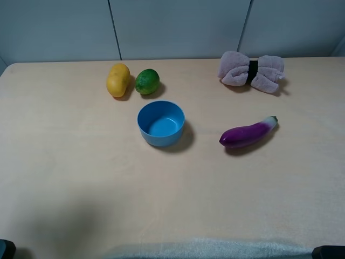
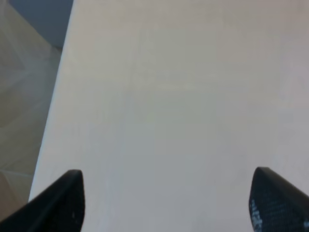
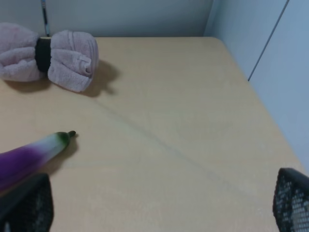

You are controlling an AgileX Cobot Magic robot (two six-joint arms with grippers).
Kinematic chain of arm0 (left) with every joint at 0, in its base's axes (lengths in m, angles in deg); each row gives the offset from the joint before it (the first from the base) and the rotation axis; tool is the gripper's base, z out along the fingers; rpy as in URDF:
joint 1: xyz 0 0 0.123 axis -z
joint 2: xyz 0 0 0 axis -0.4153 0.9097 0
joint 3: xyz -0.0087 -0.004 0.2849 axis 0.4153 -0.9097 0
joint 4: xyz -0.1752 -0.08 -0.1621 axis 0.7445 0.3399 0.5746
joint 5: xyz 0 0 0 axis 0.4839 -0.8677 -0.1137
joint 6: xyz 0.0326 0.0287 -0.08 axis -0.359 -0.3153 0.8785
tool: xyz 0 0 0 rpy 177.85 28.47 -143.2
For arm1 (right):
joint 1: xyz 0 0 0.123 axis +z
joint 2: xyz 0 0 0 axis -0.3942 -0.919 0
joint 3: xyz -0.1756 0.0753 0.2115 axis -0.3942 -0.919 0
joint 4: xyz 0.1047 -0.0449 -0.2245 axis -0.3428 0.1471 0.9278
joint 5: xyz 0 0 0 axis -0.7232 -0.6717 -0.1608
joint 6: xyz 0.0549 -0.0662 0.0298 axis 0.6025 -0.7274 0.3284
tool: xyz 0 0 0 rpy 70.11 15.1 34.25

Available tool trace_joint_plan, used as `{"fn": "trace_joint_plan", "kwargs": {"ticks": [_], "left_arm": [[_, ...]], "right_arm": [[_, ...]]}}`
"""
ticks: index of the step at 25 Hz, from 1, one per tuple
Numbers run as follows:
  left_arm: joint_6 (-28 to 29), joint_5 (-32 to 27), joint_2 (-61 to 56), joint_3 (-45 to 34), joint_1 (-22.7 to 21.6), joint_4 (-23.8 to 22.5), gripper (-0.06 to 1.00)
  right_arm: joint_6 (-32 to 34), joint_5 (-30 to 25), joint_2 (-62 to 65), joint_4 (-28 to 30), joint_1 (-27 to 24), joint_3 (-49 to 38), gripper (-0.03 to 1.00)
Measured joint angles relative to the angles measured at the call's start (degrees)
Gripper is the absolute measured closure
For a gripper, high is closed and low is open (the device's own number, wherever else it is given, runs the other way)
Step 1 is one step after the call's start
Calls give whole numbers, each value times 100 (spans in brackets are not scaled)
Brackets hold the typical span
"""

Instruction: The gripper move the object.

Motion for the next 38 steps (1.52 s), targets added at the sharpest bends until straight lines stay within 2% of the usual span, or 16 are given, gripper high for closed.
{"fn": "trace_joint_plan", "kwargs": {"ticks": [7, 12, 17, 20, 28, 38], "left_arm": [[-168, -167, -1489, -783, -6, 118, 18], [-424, -626, -2331, -979, -6, 220, 18], [-1100, -701, -2932, -980, -6, 853, 18], [-1465, -695, -3160, -980, -6, 1222, 18], [-1599, -606, -3230, -1133, -6, 1313, 18], [-2113, -539, -3430, -1133, -6, 1973, 18]], "right_arm": [[0, 0, 0, 0, 0, 0, 27], [0, 0, 0, 0, 0, 0, 27], [0, 0, 0, 0, 0, 0, 27], [0, 0, 0, 0, 0, 0, 27], [0, 0, 0, 0, 0, 0, 27], [0, 0, 0, 0, 0, 0, 27]]}}
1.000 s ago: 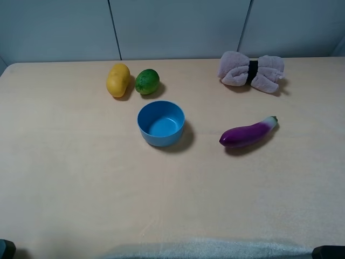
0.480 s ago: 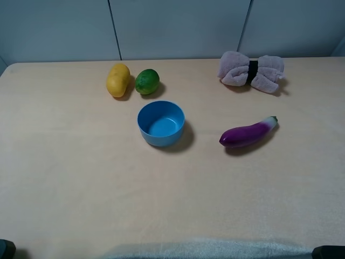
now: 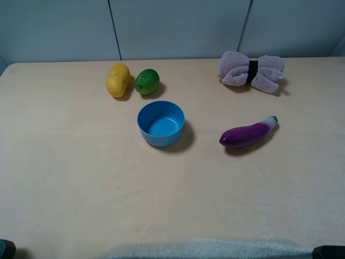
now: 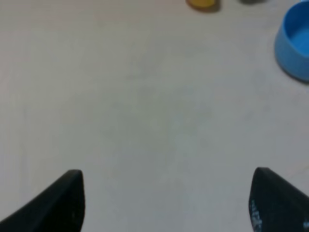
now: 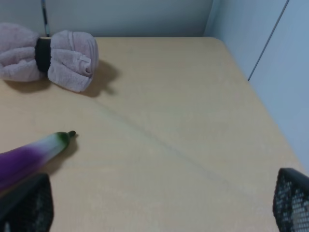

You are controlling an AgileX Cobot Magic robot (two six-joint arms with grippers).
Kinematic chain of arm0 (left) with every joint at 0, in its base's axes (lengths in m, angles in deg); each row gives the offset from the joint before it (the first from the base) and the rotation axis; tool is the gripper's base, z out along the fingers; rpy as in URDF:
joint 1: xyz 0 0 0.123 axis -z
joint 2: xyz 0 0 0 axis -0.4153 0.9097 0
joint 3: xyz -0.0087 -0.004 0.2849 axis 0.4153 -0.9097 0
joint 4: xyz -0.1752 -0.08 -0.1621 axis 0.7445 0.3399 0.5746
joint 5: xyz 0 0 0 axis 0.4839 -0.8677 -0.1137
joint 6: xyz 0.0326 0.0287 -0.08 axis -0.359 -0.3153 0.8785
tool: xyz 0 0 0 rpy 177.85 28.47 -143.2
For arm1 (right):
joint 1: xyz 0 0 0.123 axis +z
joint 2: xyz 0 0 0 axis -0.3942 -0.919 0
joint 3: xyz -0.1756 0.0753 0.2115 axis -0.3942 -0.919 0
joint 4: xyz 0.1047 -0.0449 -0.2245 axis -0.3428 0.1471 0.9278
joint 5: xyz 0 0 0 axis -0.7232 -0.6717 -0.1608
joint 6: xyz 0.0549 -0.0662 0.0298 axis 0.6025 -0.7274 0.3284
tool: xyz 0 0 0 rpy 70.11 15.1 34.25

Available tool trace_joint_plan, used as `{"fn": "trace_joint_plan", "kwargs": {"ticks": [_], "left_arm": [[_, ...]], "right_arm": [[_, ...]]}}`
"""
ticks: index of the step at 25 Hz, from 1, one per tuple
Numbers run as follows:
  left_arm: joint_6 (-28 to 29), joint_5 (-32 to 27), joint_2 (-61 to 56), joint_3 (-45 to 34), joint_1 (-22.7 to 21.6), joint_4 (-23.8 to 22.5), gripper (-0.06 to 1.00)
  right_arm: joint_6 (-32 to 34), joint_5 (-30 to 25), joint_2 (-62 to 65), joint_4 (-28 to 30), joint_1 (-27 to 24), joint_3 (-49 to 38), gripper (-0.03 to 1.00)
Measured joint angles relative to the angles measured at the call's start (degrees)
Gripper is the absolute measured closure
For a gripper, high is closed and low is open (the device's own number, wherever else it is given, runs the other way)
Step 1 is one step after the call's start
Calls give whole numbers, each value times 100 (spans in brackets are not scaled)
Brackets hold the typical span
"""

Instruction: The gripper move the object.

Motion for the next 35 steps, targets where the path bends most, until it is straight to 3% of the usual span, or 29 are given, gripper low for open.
{"fn": "trace_joint_plan", "kwargs": {"ticks": [35], "left_arm": [[-36, 194, -403, -136, 0, -75, 18]], "right_arm": [[0, 0, 0, 0, 0, 0, 27]]}}
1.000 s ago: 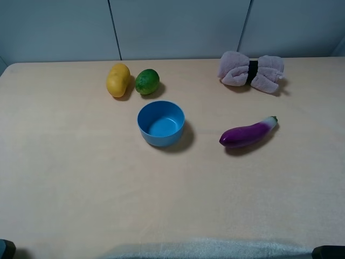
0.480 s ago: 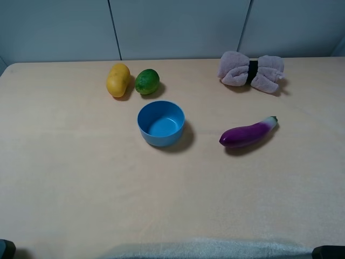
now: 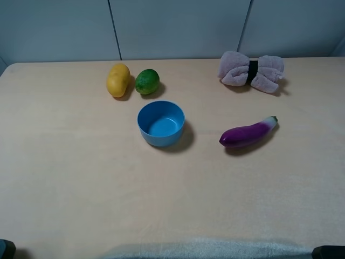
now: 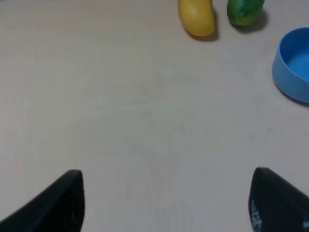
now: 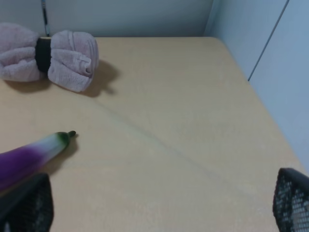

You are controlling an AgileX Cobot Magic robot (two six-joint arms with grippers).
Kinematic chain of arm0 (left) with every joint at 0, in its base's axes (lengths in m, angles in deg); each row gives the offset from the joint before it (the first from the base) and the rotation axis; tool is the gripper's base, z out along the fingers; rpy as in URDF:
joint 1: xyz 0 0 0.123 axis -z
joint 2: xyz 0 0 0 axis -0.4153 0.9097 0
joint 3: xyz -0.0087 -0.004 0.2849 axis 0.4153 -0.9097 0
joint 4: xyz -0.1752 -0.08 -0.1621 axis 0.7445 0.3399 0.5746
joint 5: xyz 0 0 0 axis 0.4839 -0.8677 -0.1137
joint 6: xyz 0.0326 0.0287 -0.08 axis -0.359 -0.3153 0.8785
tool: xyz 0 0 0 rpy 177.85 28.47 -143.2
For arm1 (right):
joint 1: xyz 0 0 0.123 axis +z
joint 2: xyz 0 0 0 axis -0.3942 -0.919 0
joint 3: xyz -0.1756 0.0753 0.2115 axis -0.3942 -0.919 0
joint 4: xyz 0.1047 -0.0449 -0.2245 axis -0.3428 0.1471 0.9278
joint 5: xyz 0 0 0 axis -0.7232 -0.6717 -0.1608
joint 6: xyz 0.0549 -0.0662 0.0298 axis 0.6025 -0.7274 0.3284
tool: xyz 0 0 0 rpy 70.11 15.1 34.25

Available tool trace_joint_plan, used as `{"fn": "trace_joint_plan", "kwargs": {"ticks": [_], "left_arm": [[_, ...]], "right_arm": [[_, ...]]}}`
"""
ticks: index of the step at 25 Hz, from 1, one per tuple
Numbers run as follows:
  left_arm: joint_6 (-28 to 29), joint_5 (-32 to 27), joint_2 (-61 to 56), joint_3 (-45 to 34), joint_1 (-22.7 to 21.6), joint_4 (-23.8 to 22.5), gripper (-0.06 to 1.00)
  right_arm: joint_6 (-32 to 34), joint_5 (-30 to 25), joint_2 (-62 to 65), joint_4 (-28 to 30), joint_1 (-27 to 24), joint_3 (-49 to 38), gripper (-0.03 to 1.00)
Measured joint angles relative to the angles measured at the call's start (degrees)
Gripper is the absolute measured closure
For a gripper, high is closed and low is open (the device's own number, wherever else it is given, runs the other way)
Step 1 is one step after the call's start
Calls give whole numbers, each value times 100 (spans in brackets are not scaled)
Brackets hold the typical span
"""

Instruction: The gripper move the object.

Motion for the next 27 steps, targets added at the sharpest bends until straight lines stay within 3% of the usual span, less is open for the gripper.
{"fn": "trace_joint_plan", "kwargs": {"ticks": [27], "left_arm": [[0, 0, 0, 0, 0, 0, 18]], "right_arm": [[0, 0, 0, 0, 0, 0, 27]]}}
